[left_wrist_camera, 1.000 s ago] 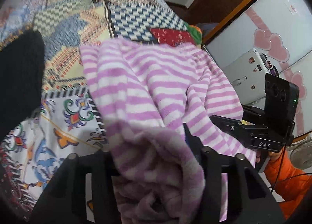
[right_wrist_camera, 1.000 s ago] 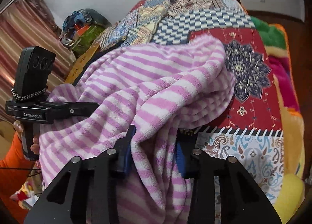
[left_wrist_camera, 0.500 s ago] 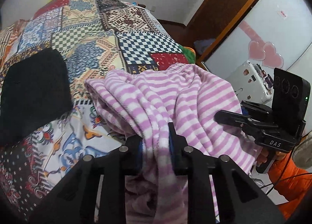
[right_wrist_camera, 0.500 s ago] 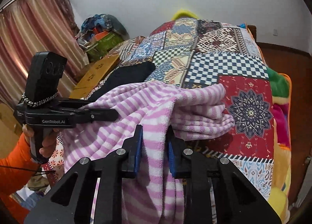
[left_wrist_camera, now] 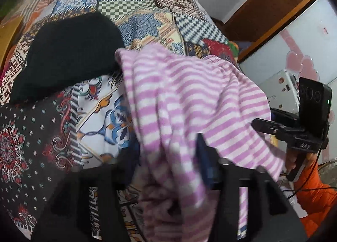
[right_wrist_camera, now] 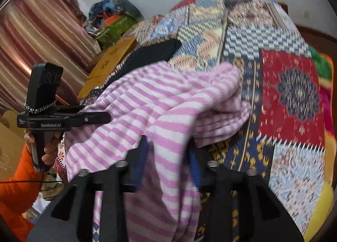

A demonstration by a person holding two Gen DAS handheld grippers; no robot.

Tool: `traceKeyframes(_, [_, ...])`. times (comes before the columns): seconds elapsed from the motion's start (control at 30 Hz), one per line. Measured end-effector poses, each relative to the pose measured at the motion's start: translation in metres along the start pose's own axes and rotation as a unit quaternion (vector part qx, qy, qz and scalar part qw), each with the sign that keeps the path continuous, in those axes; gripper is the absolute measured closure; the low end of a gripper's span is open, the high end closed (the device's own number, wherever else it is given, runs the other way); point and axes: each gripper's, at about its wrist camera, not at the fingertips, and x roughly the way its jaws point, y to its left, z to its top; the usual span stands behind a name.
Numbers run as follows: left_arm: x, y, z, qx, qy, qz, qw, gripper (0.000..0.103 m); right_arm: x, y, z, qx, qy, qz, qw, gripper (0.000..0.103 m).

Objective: Fold towel

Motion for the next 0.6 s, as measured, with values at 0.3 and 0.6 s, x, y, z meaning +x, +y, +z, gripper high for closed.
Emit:
traceKeyframes(0.3, [0.038,0.005,-0.003,-0.023,0.034,-0.060,0.9974,0.044,0.028,-0.012,-0.010,0.027,0.049,0.018,0.998,0.050])
traceKeyframes(0.6, [0.014,-0.024,0.009,0.039,-0.019,-0.013,0.9990,0.073,0.021,0.010,0.005,-0.022,0.007,0.027,0.999,0.073])
